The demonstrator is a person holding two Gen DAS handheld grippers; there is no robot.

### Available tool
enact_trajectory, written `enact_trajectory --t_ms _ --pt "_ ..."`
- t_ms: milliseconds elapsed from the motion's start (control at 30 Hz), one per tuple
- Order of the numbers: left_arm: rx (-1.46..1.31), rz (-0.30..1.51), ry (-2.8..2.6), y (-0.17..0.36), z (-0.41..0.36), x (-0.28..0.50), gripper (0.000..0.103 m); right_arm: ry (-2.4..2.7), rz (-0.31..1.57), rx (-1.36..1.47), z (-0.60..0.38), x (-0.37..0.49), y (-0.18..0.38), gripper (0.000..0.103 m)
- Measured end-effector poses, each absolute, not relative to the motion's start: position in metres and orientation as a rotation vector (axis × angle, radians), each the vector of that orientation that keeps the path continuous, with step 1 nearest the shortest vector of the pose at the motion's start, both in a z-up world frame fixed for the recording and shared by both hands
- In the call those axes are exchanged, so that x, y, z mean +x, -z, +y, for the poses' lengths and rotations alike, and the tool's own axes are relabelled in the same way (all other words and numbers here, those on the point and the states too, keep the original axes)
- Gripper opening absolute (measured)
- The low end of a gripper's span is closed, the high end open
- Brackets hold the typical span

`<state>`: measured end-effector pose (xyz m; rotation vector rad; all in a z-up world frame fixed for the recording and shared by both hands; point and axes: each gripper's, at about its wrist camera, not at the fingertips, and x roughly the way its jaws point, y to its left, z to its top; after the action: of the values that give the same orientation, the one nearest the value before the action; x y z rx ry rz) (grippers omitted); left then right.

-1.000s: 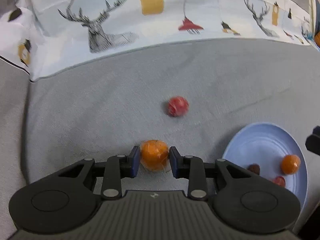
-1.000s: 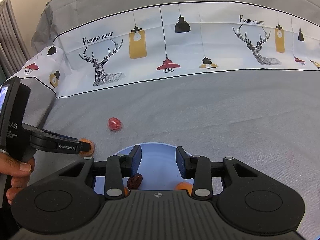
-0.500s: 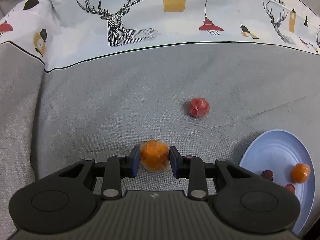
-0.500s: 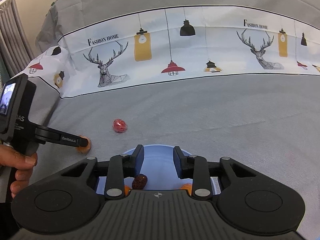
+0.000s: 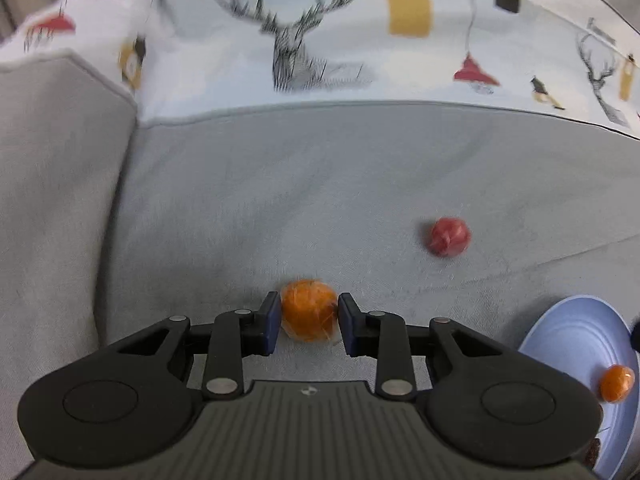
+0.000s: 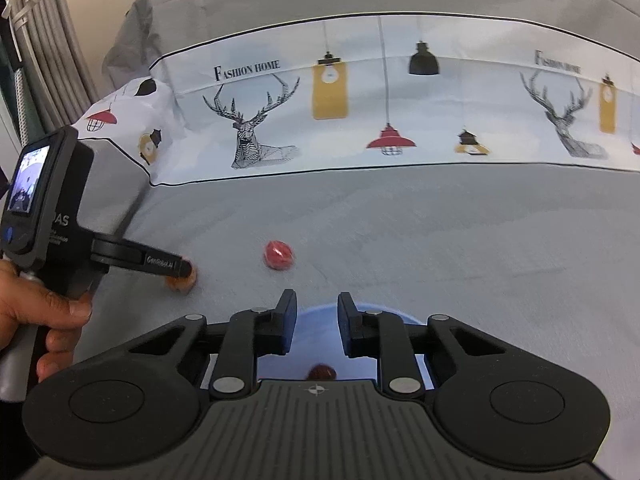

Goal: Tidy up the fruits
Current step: 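Hold the orange fruit with the left tool while the right tool grasps a wrapped red fruit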

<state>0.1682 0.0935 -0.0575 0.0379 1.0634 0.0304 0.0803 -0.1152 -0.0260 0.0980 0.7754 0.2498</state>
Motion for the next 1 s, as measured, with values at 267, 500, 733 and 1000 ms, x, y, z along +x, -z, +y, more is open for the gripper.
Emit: enact_trajectory --t_ms 267,500,733,1000 --pt "0.023 1.054 -0.033 0.055 0.095 0.168 0.034 -0.290 0.836 0.098 -0.076 0.144 0.052 0.031" --pt "-0.004 1.052 -0.035 0.055 0.099 0.169 0.034 -0.309 0.890 0.066 -0.048 0.193 0.085 0.041" --pt "-0.022 1.048 -0.036 0.055 0.101 0.169 0.034 -0.326 0.946 0.030 -0.027 0.218 0.108 0.041" --pt "-0.026 1.043 -0.041 0.053 0.102 0.167 0.034 -0.325 0.895 0.005 -0.025 0.208 0.091 0.032"
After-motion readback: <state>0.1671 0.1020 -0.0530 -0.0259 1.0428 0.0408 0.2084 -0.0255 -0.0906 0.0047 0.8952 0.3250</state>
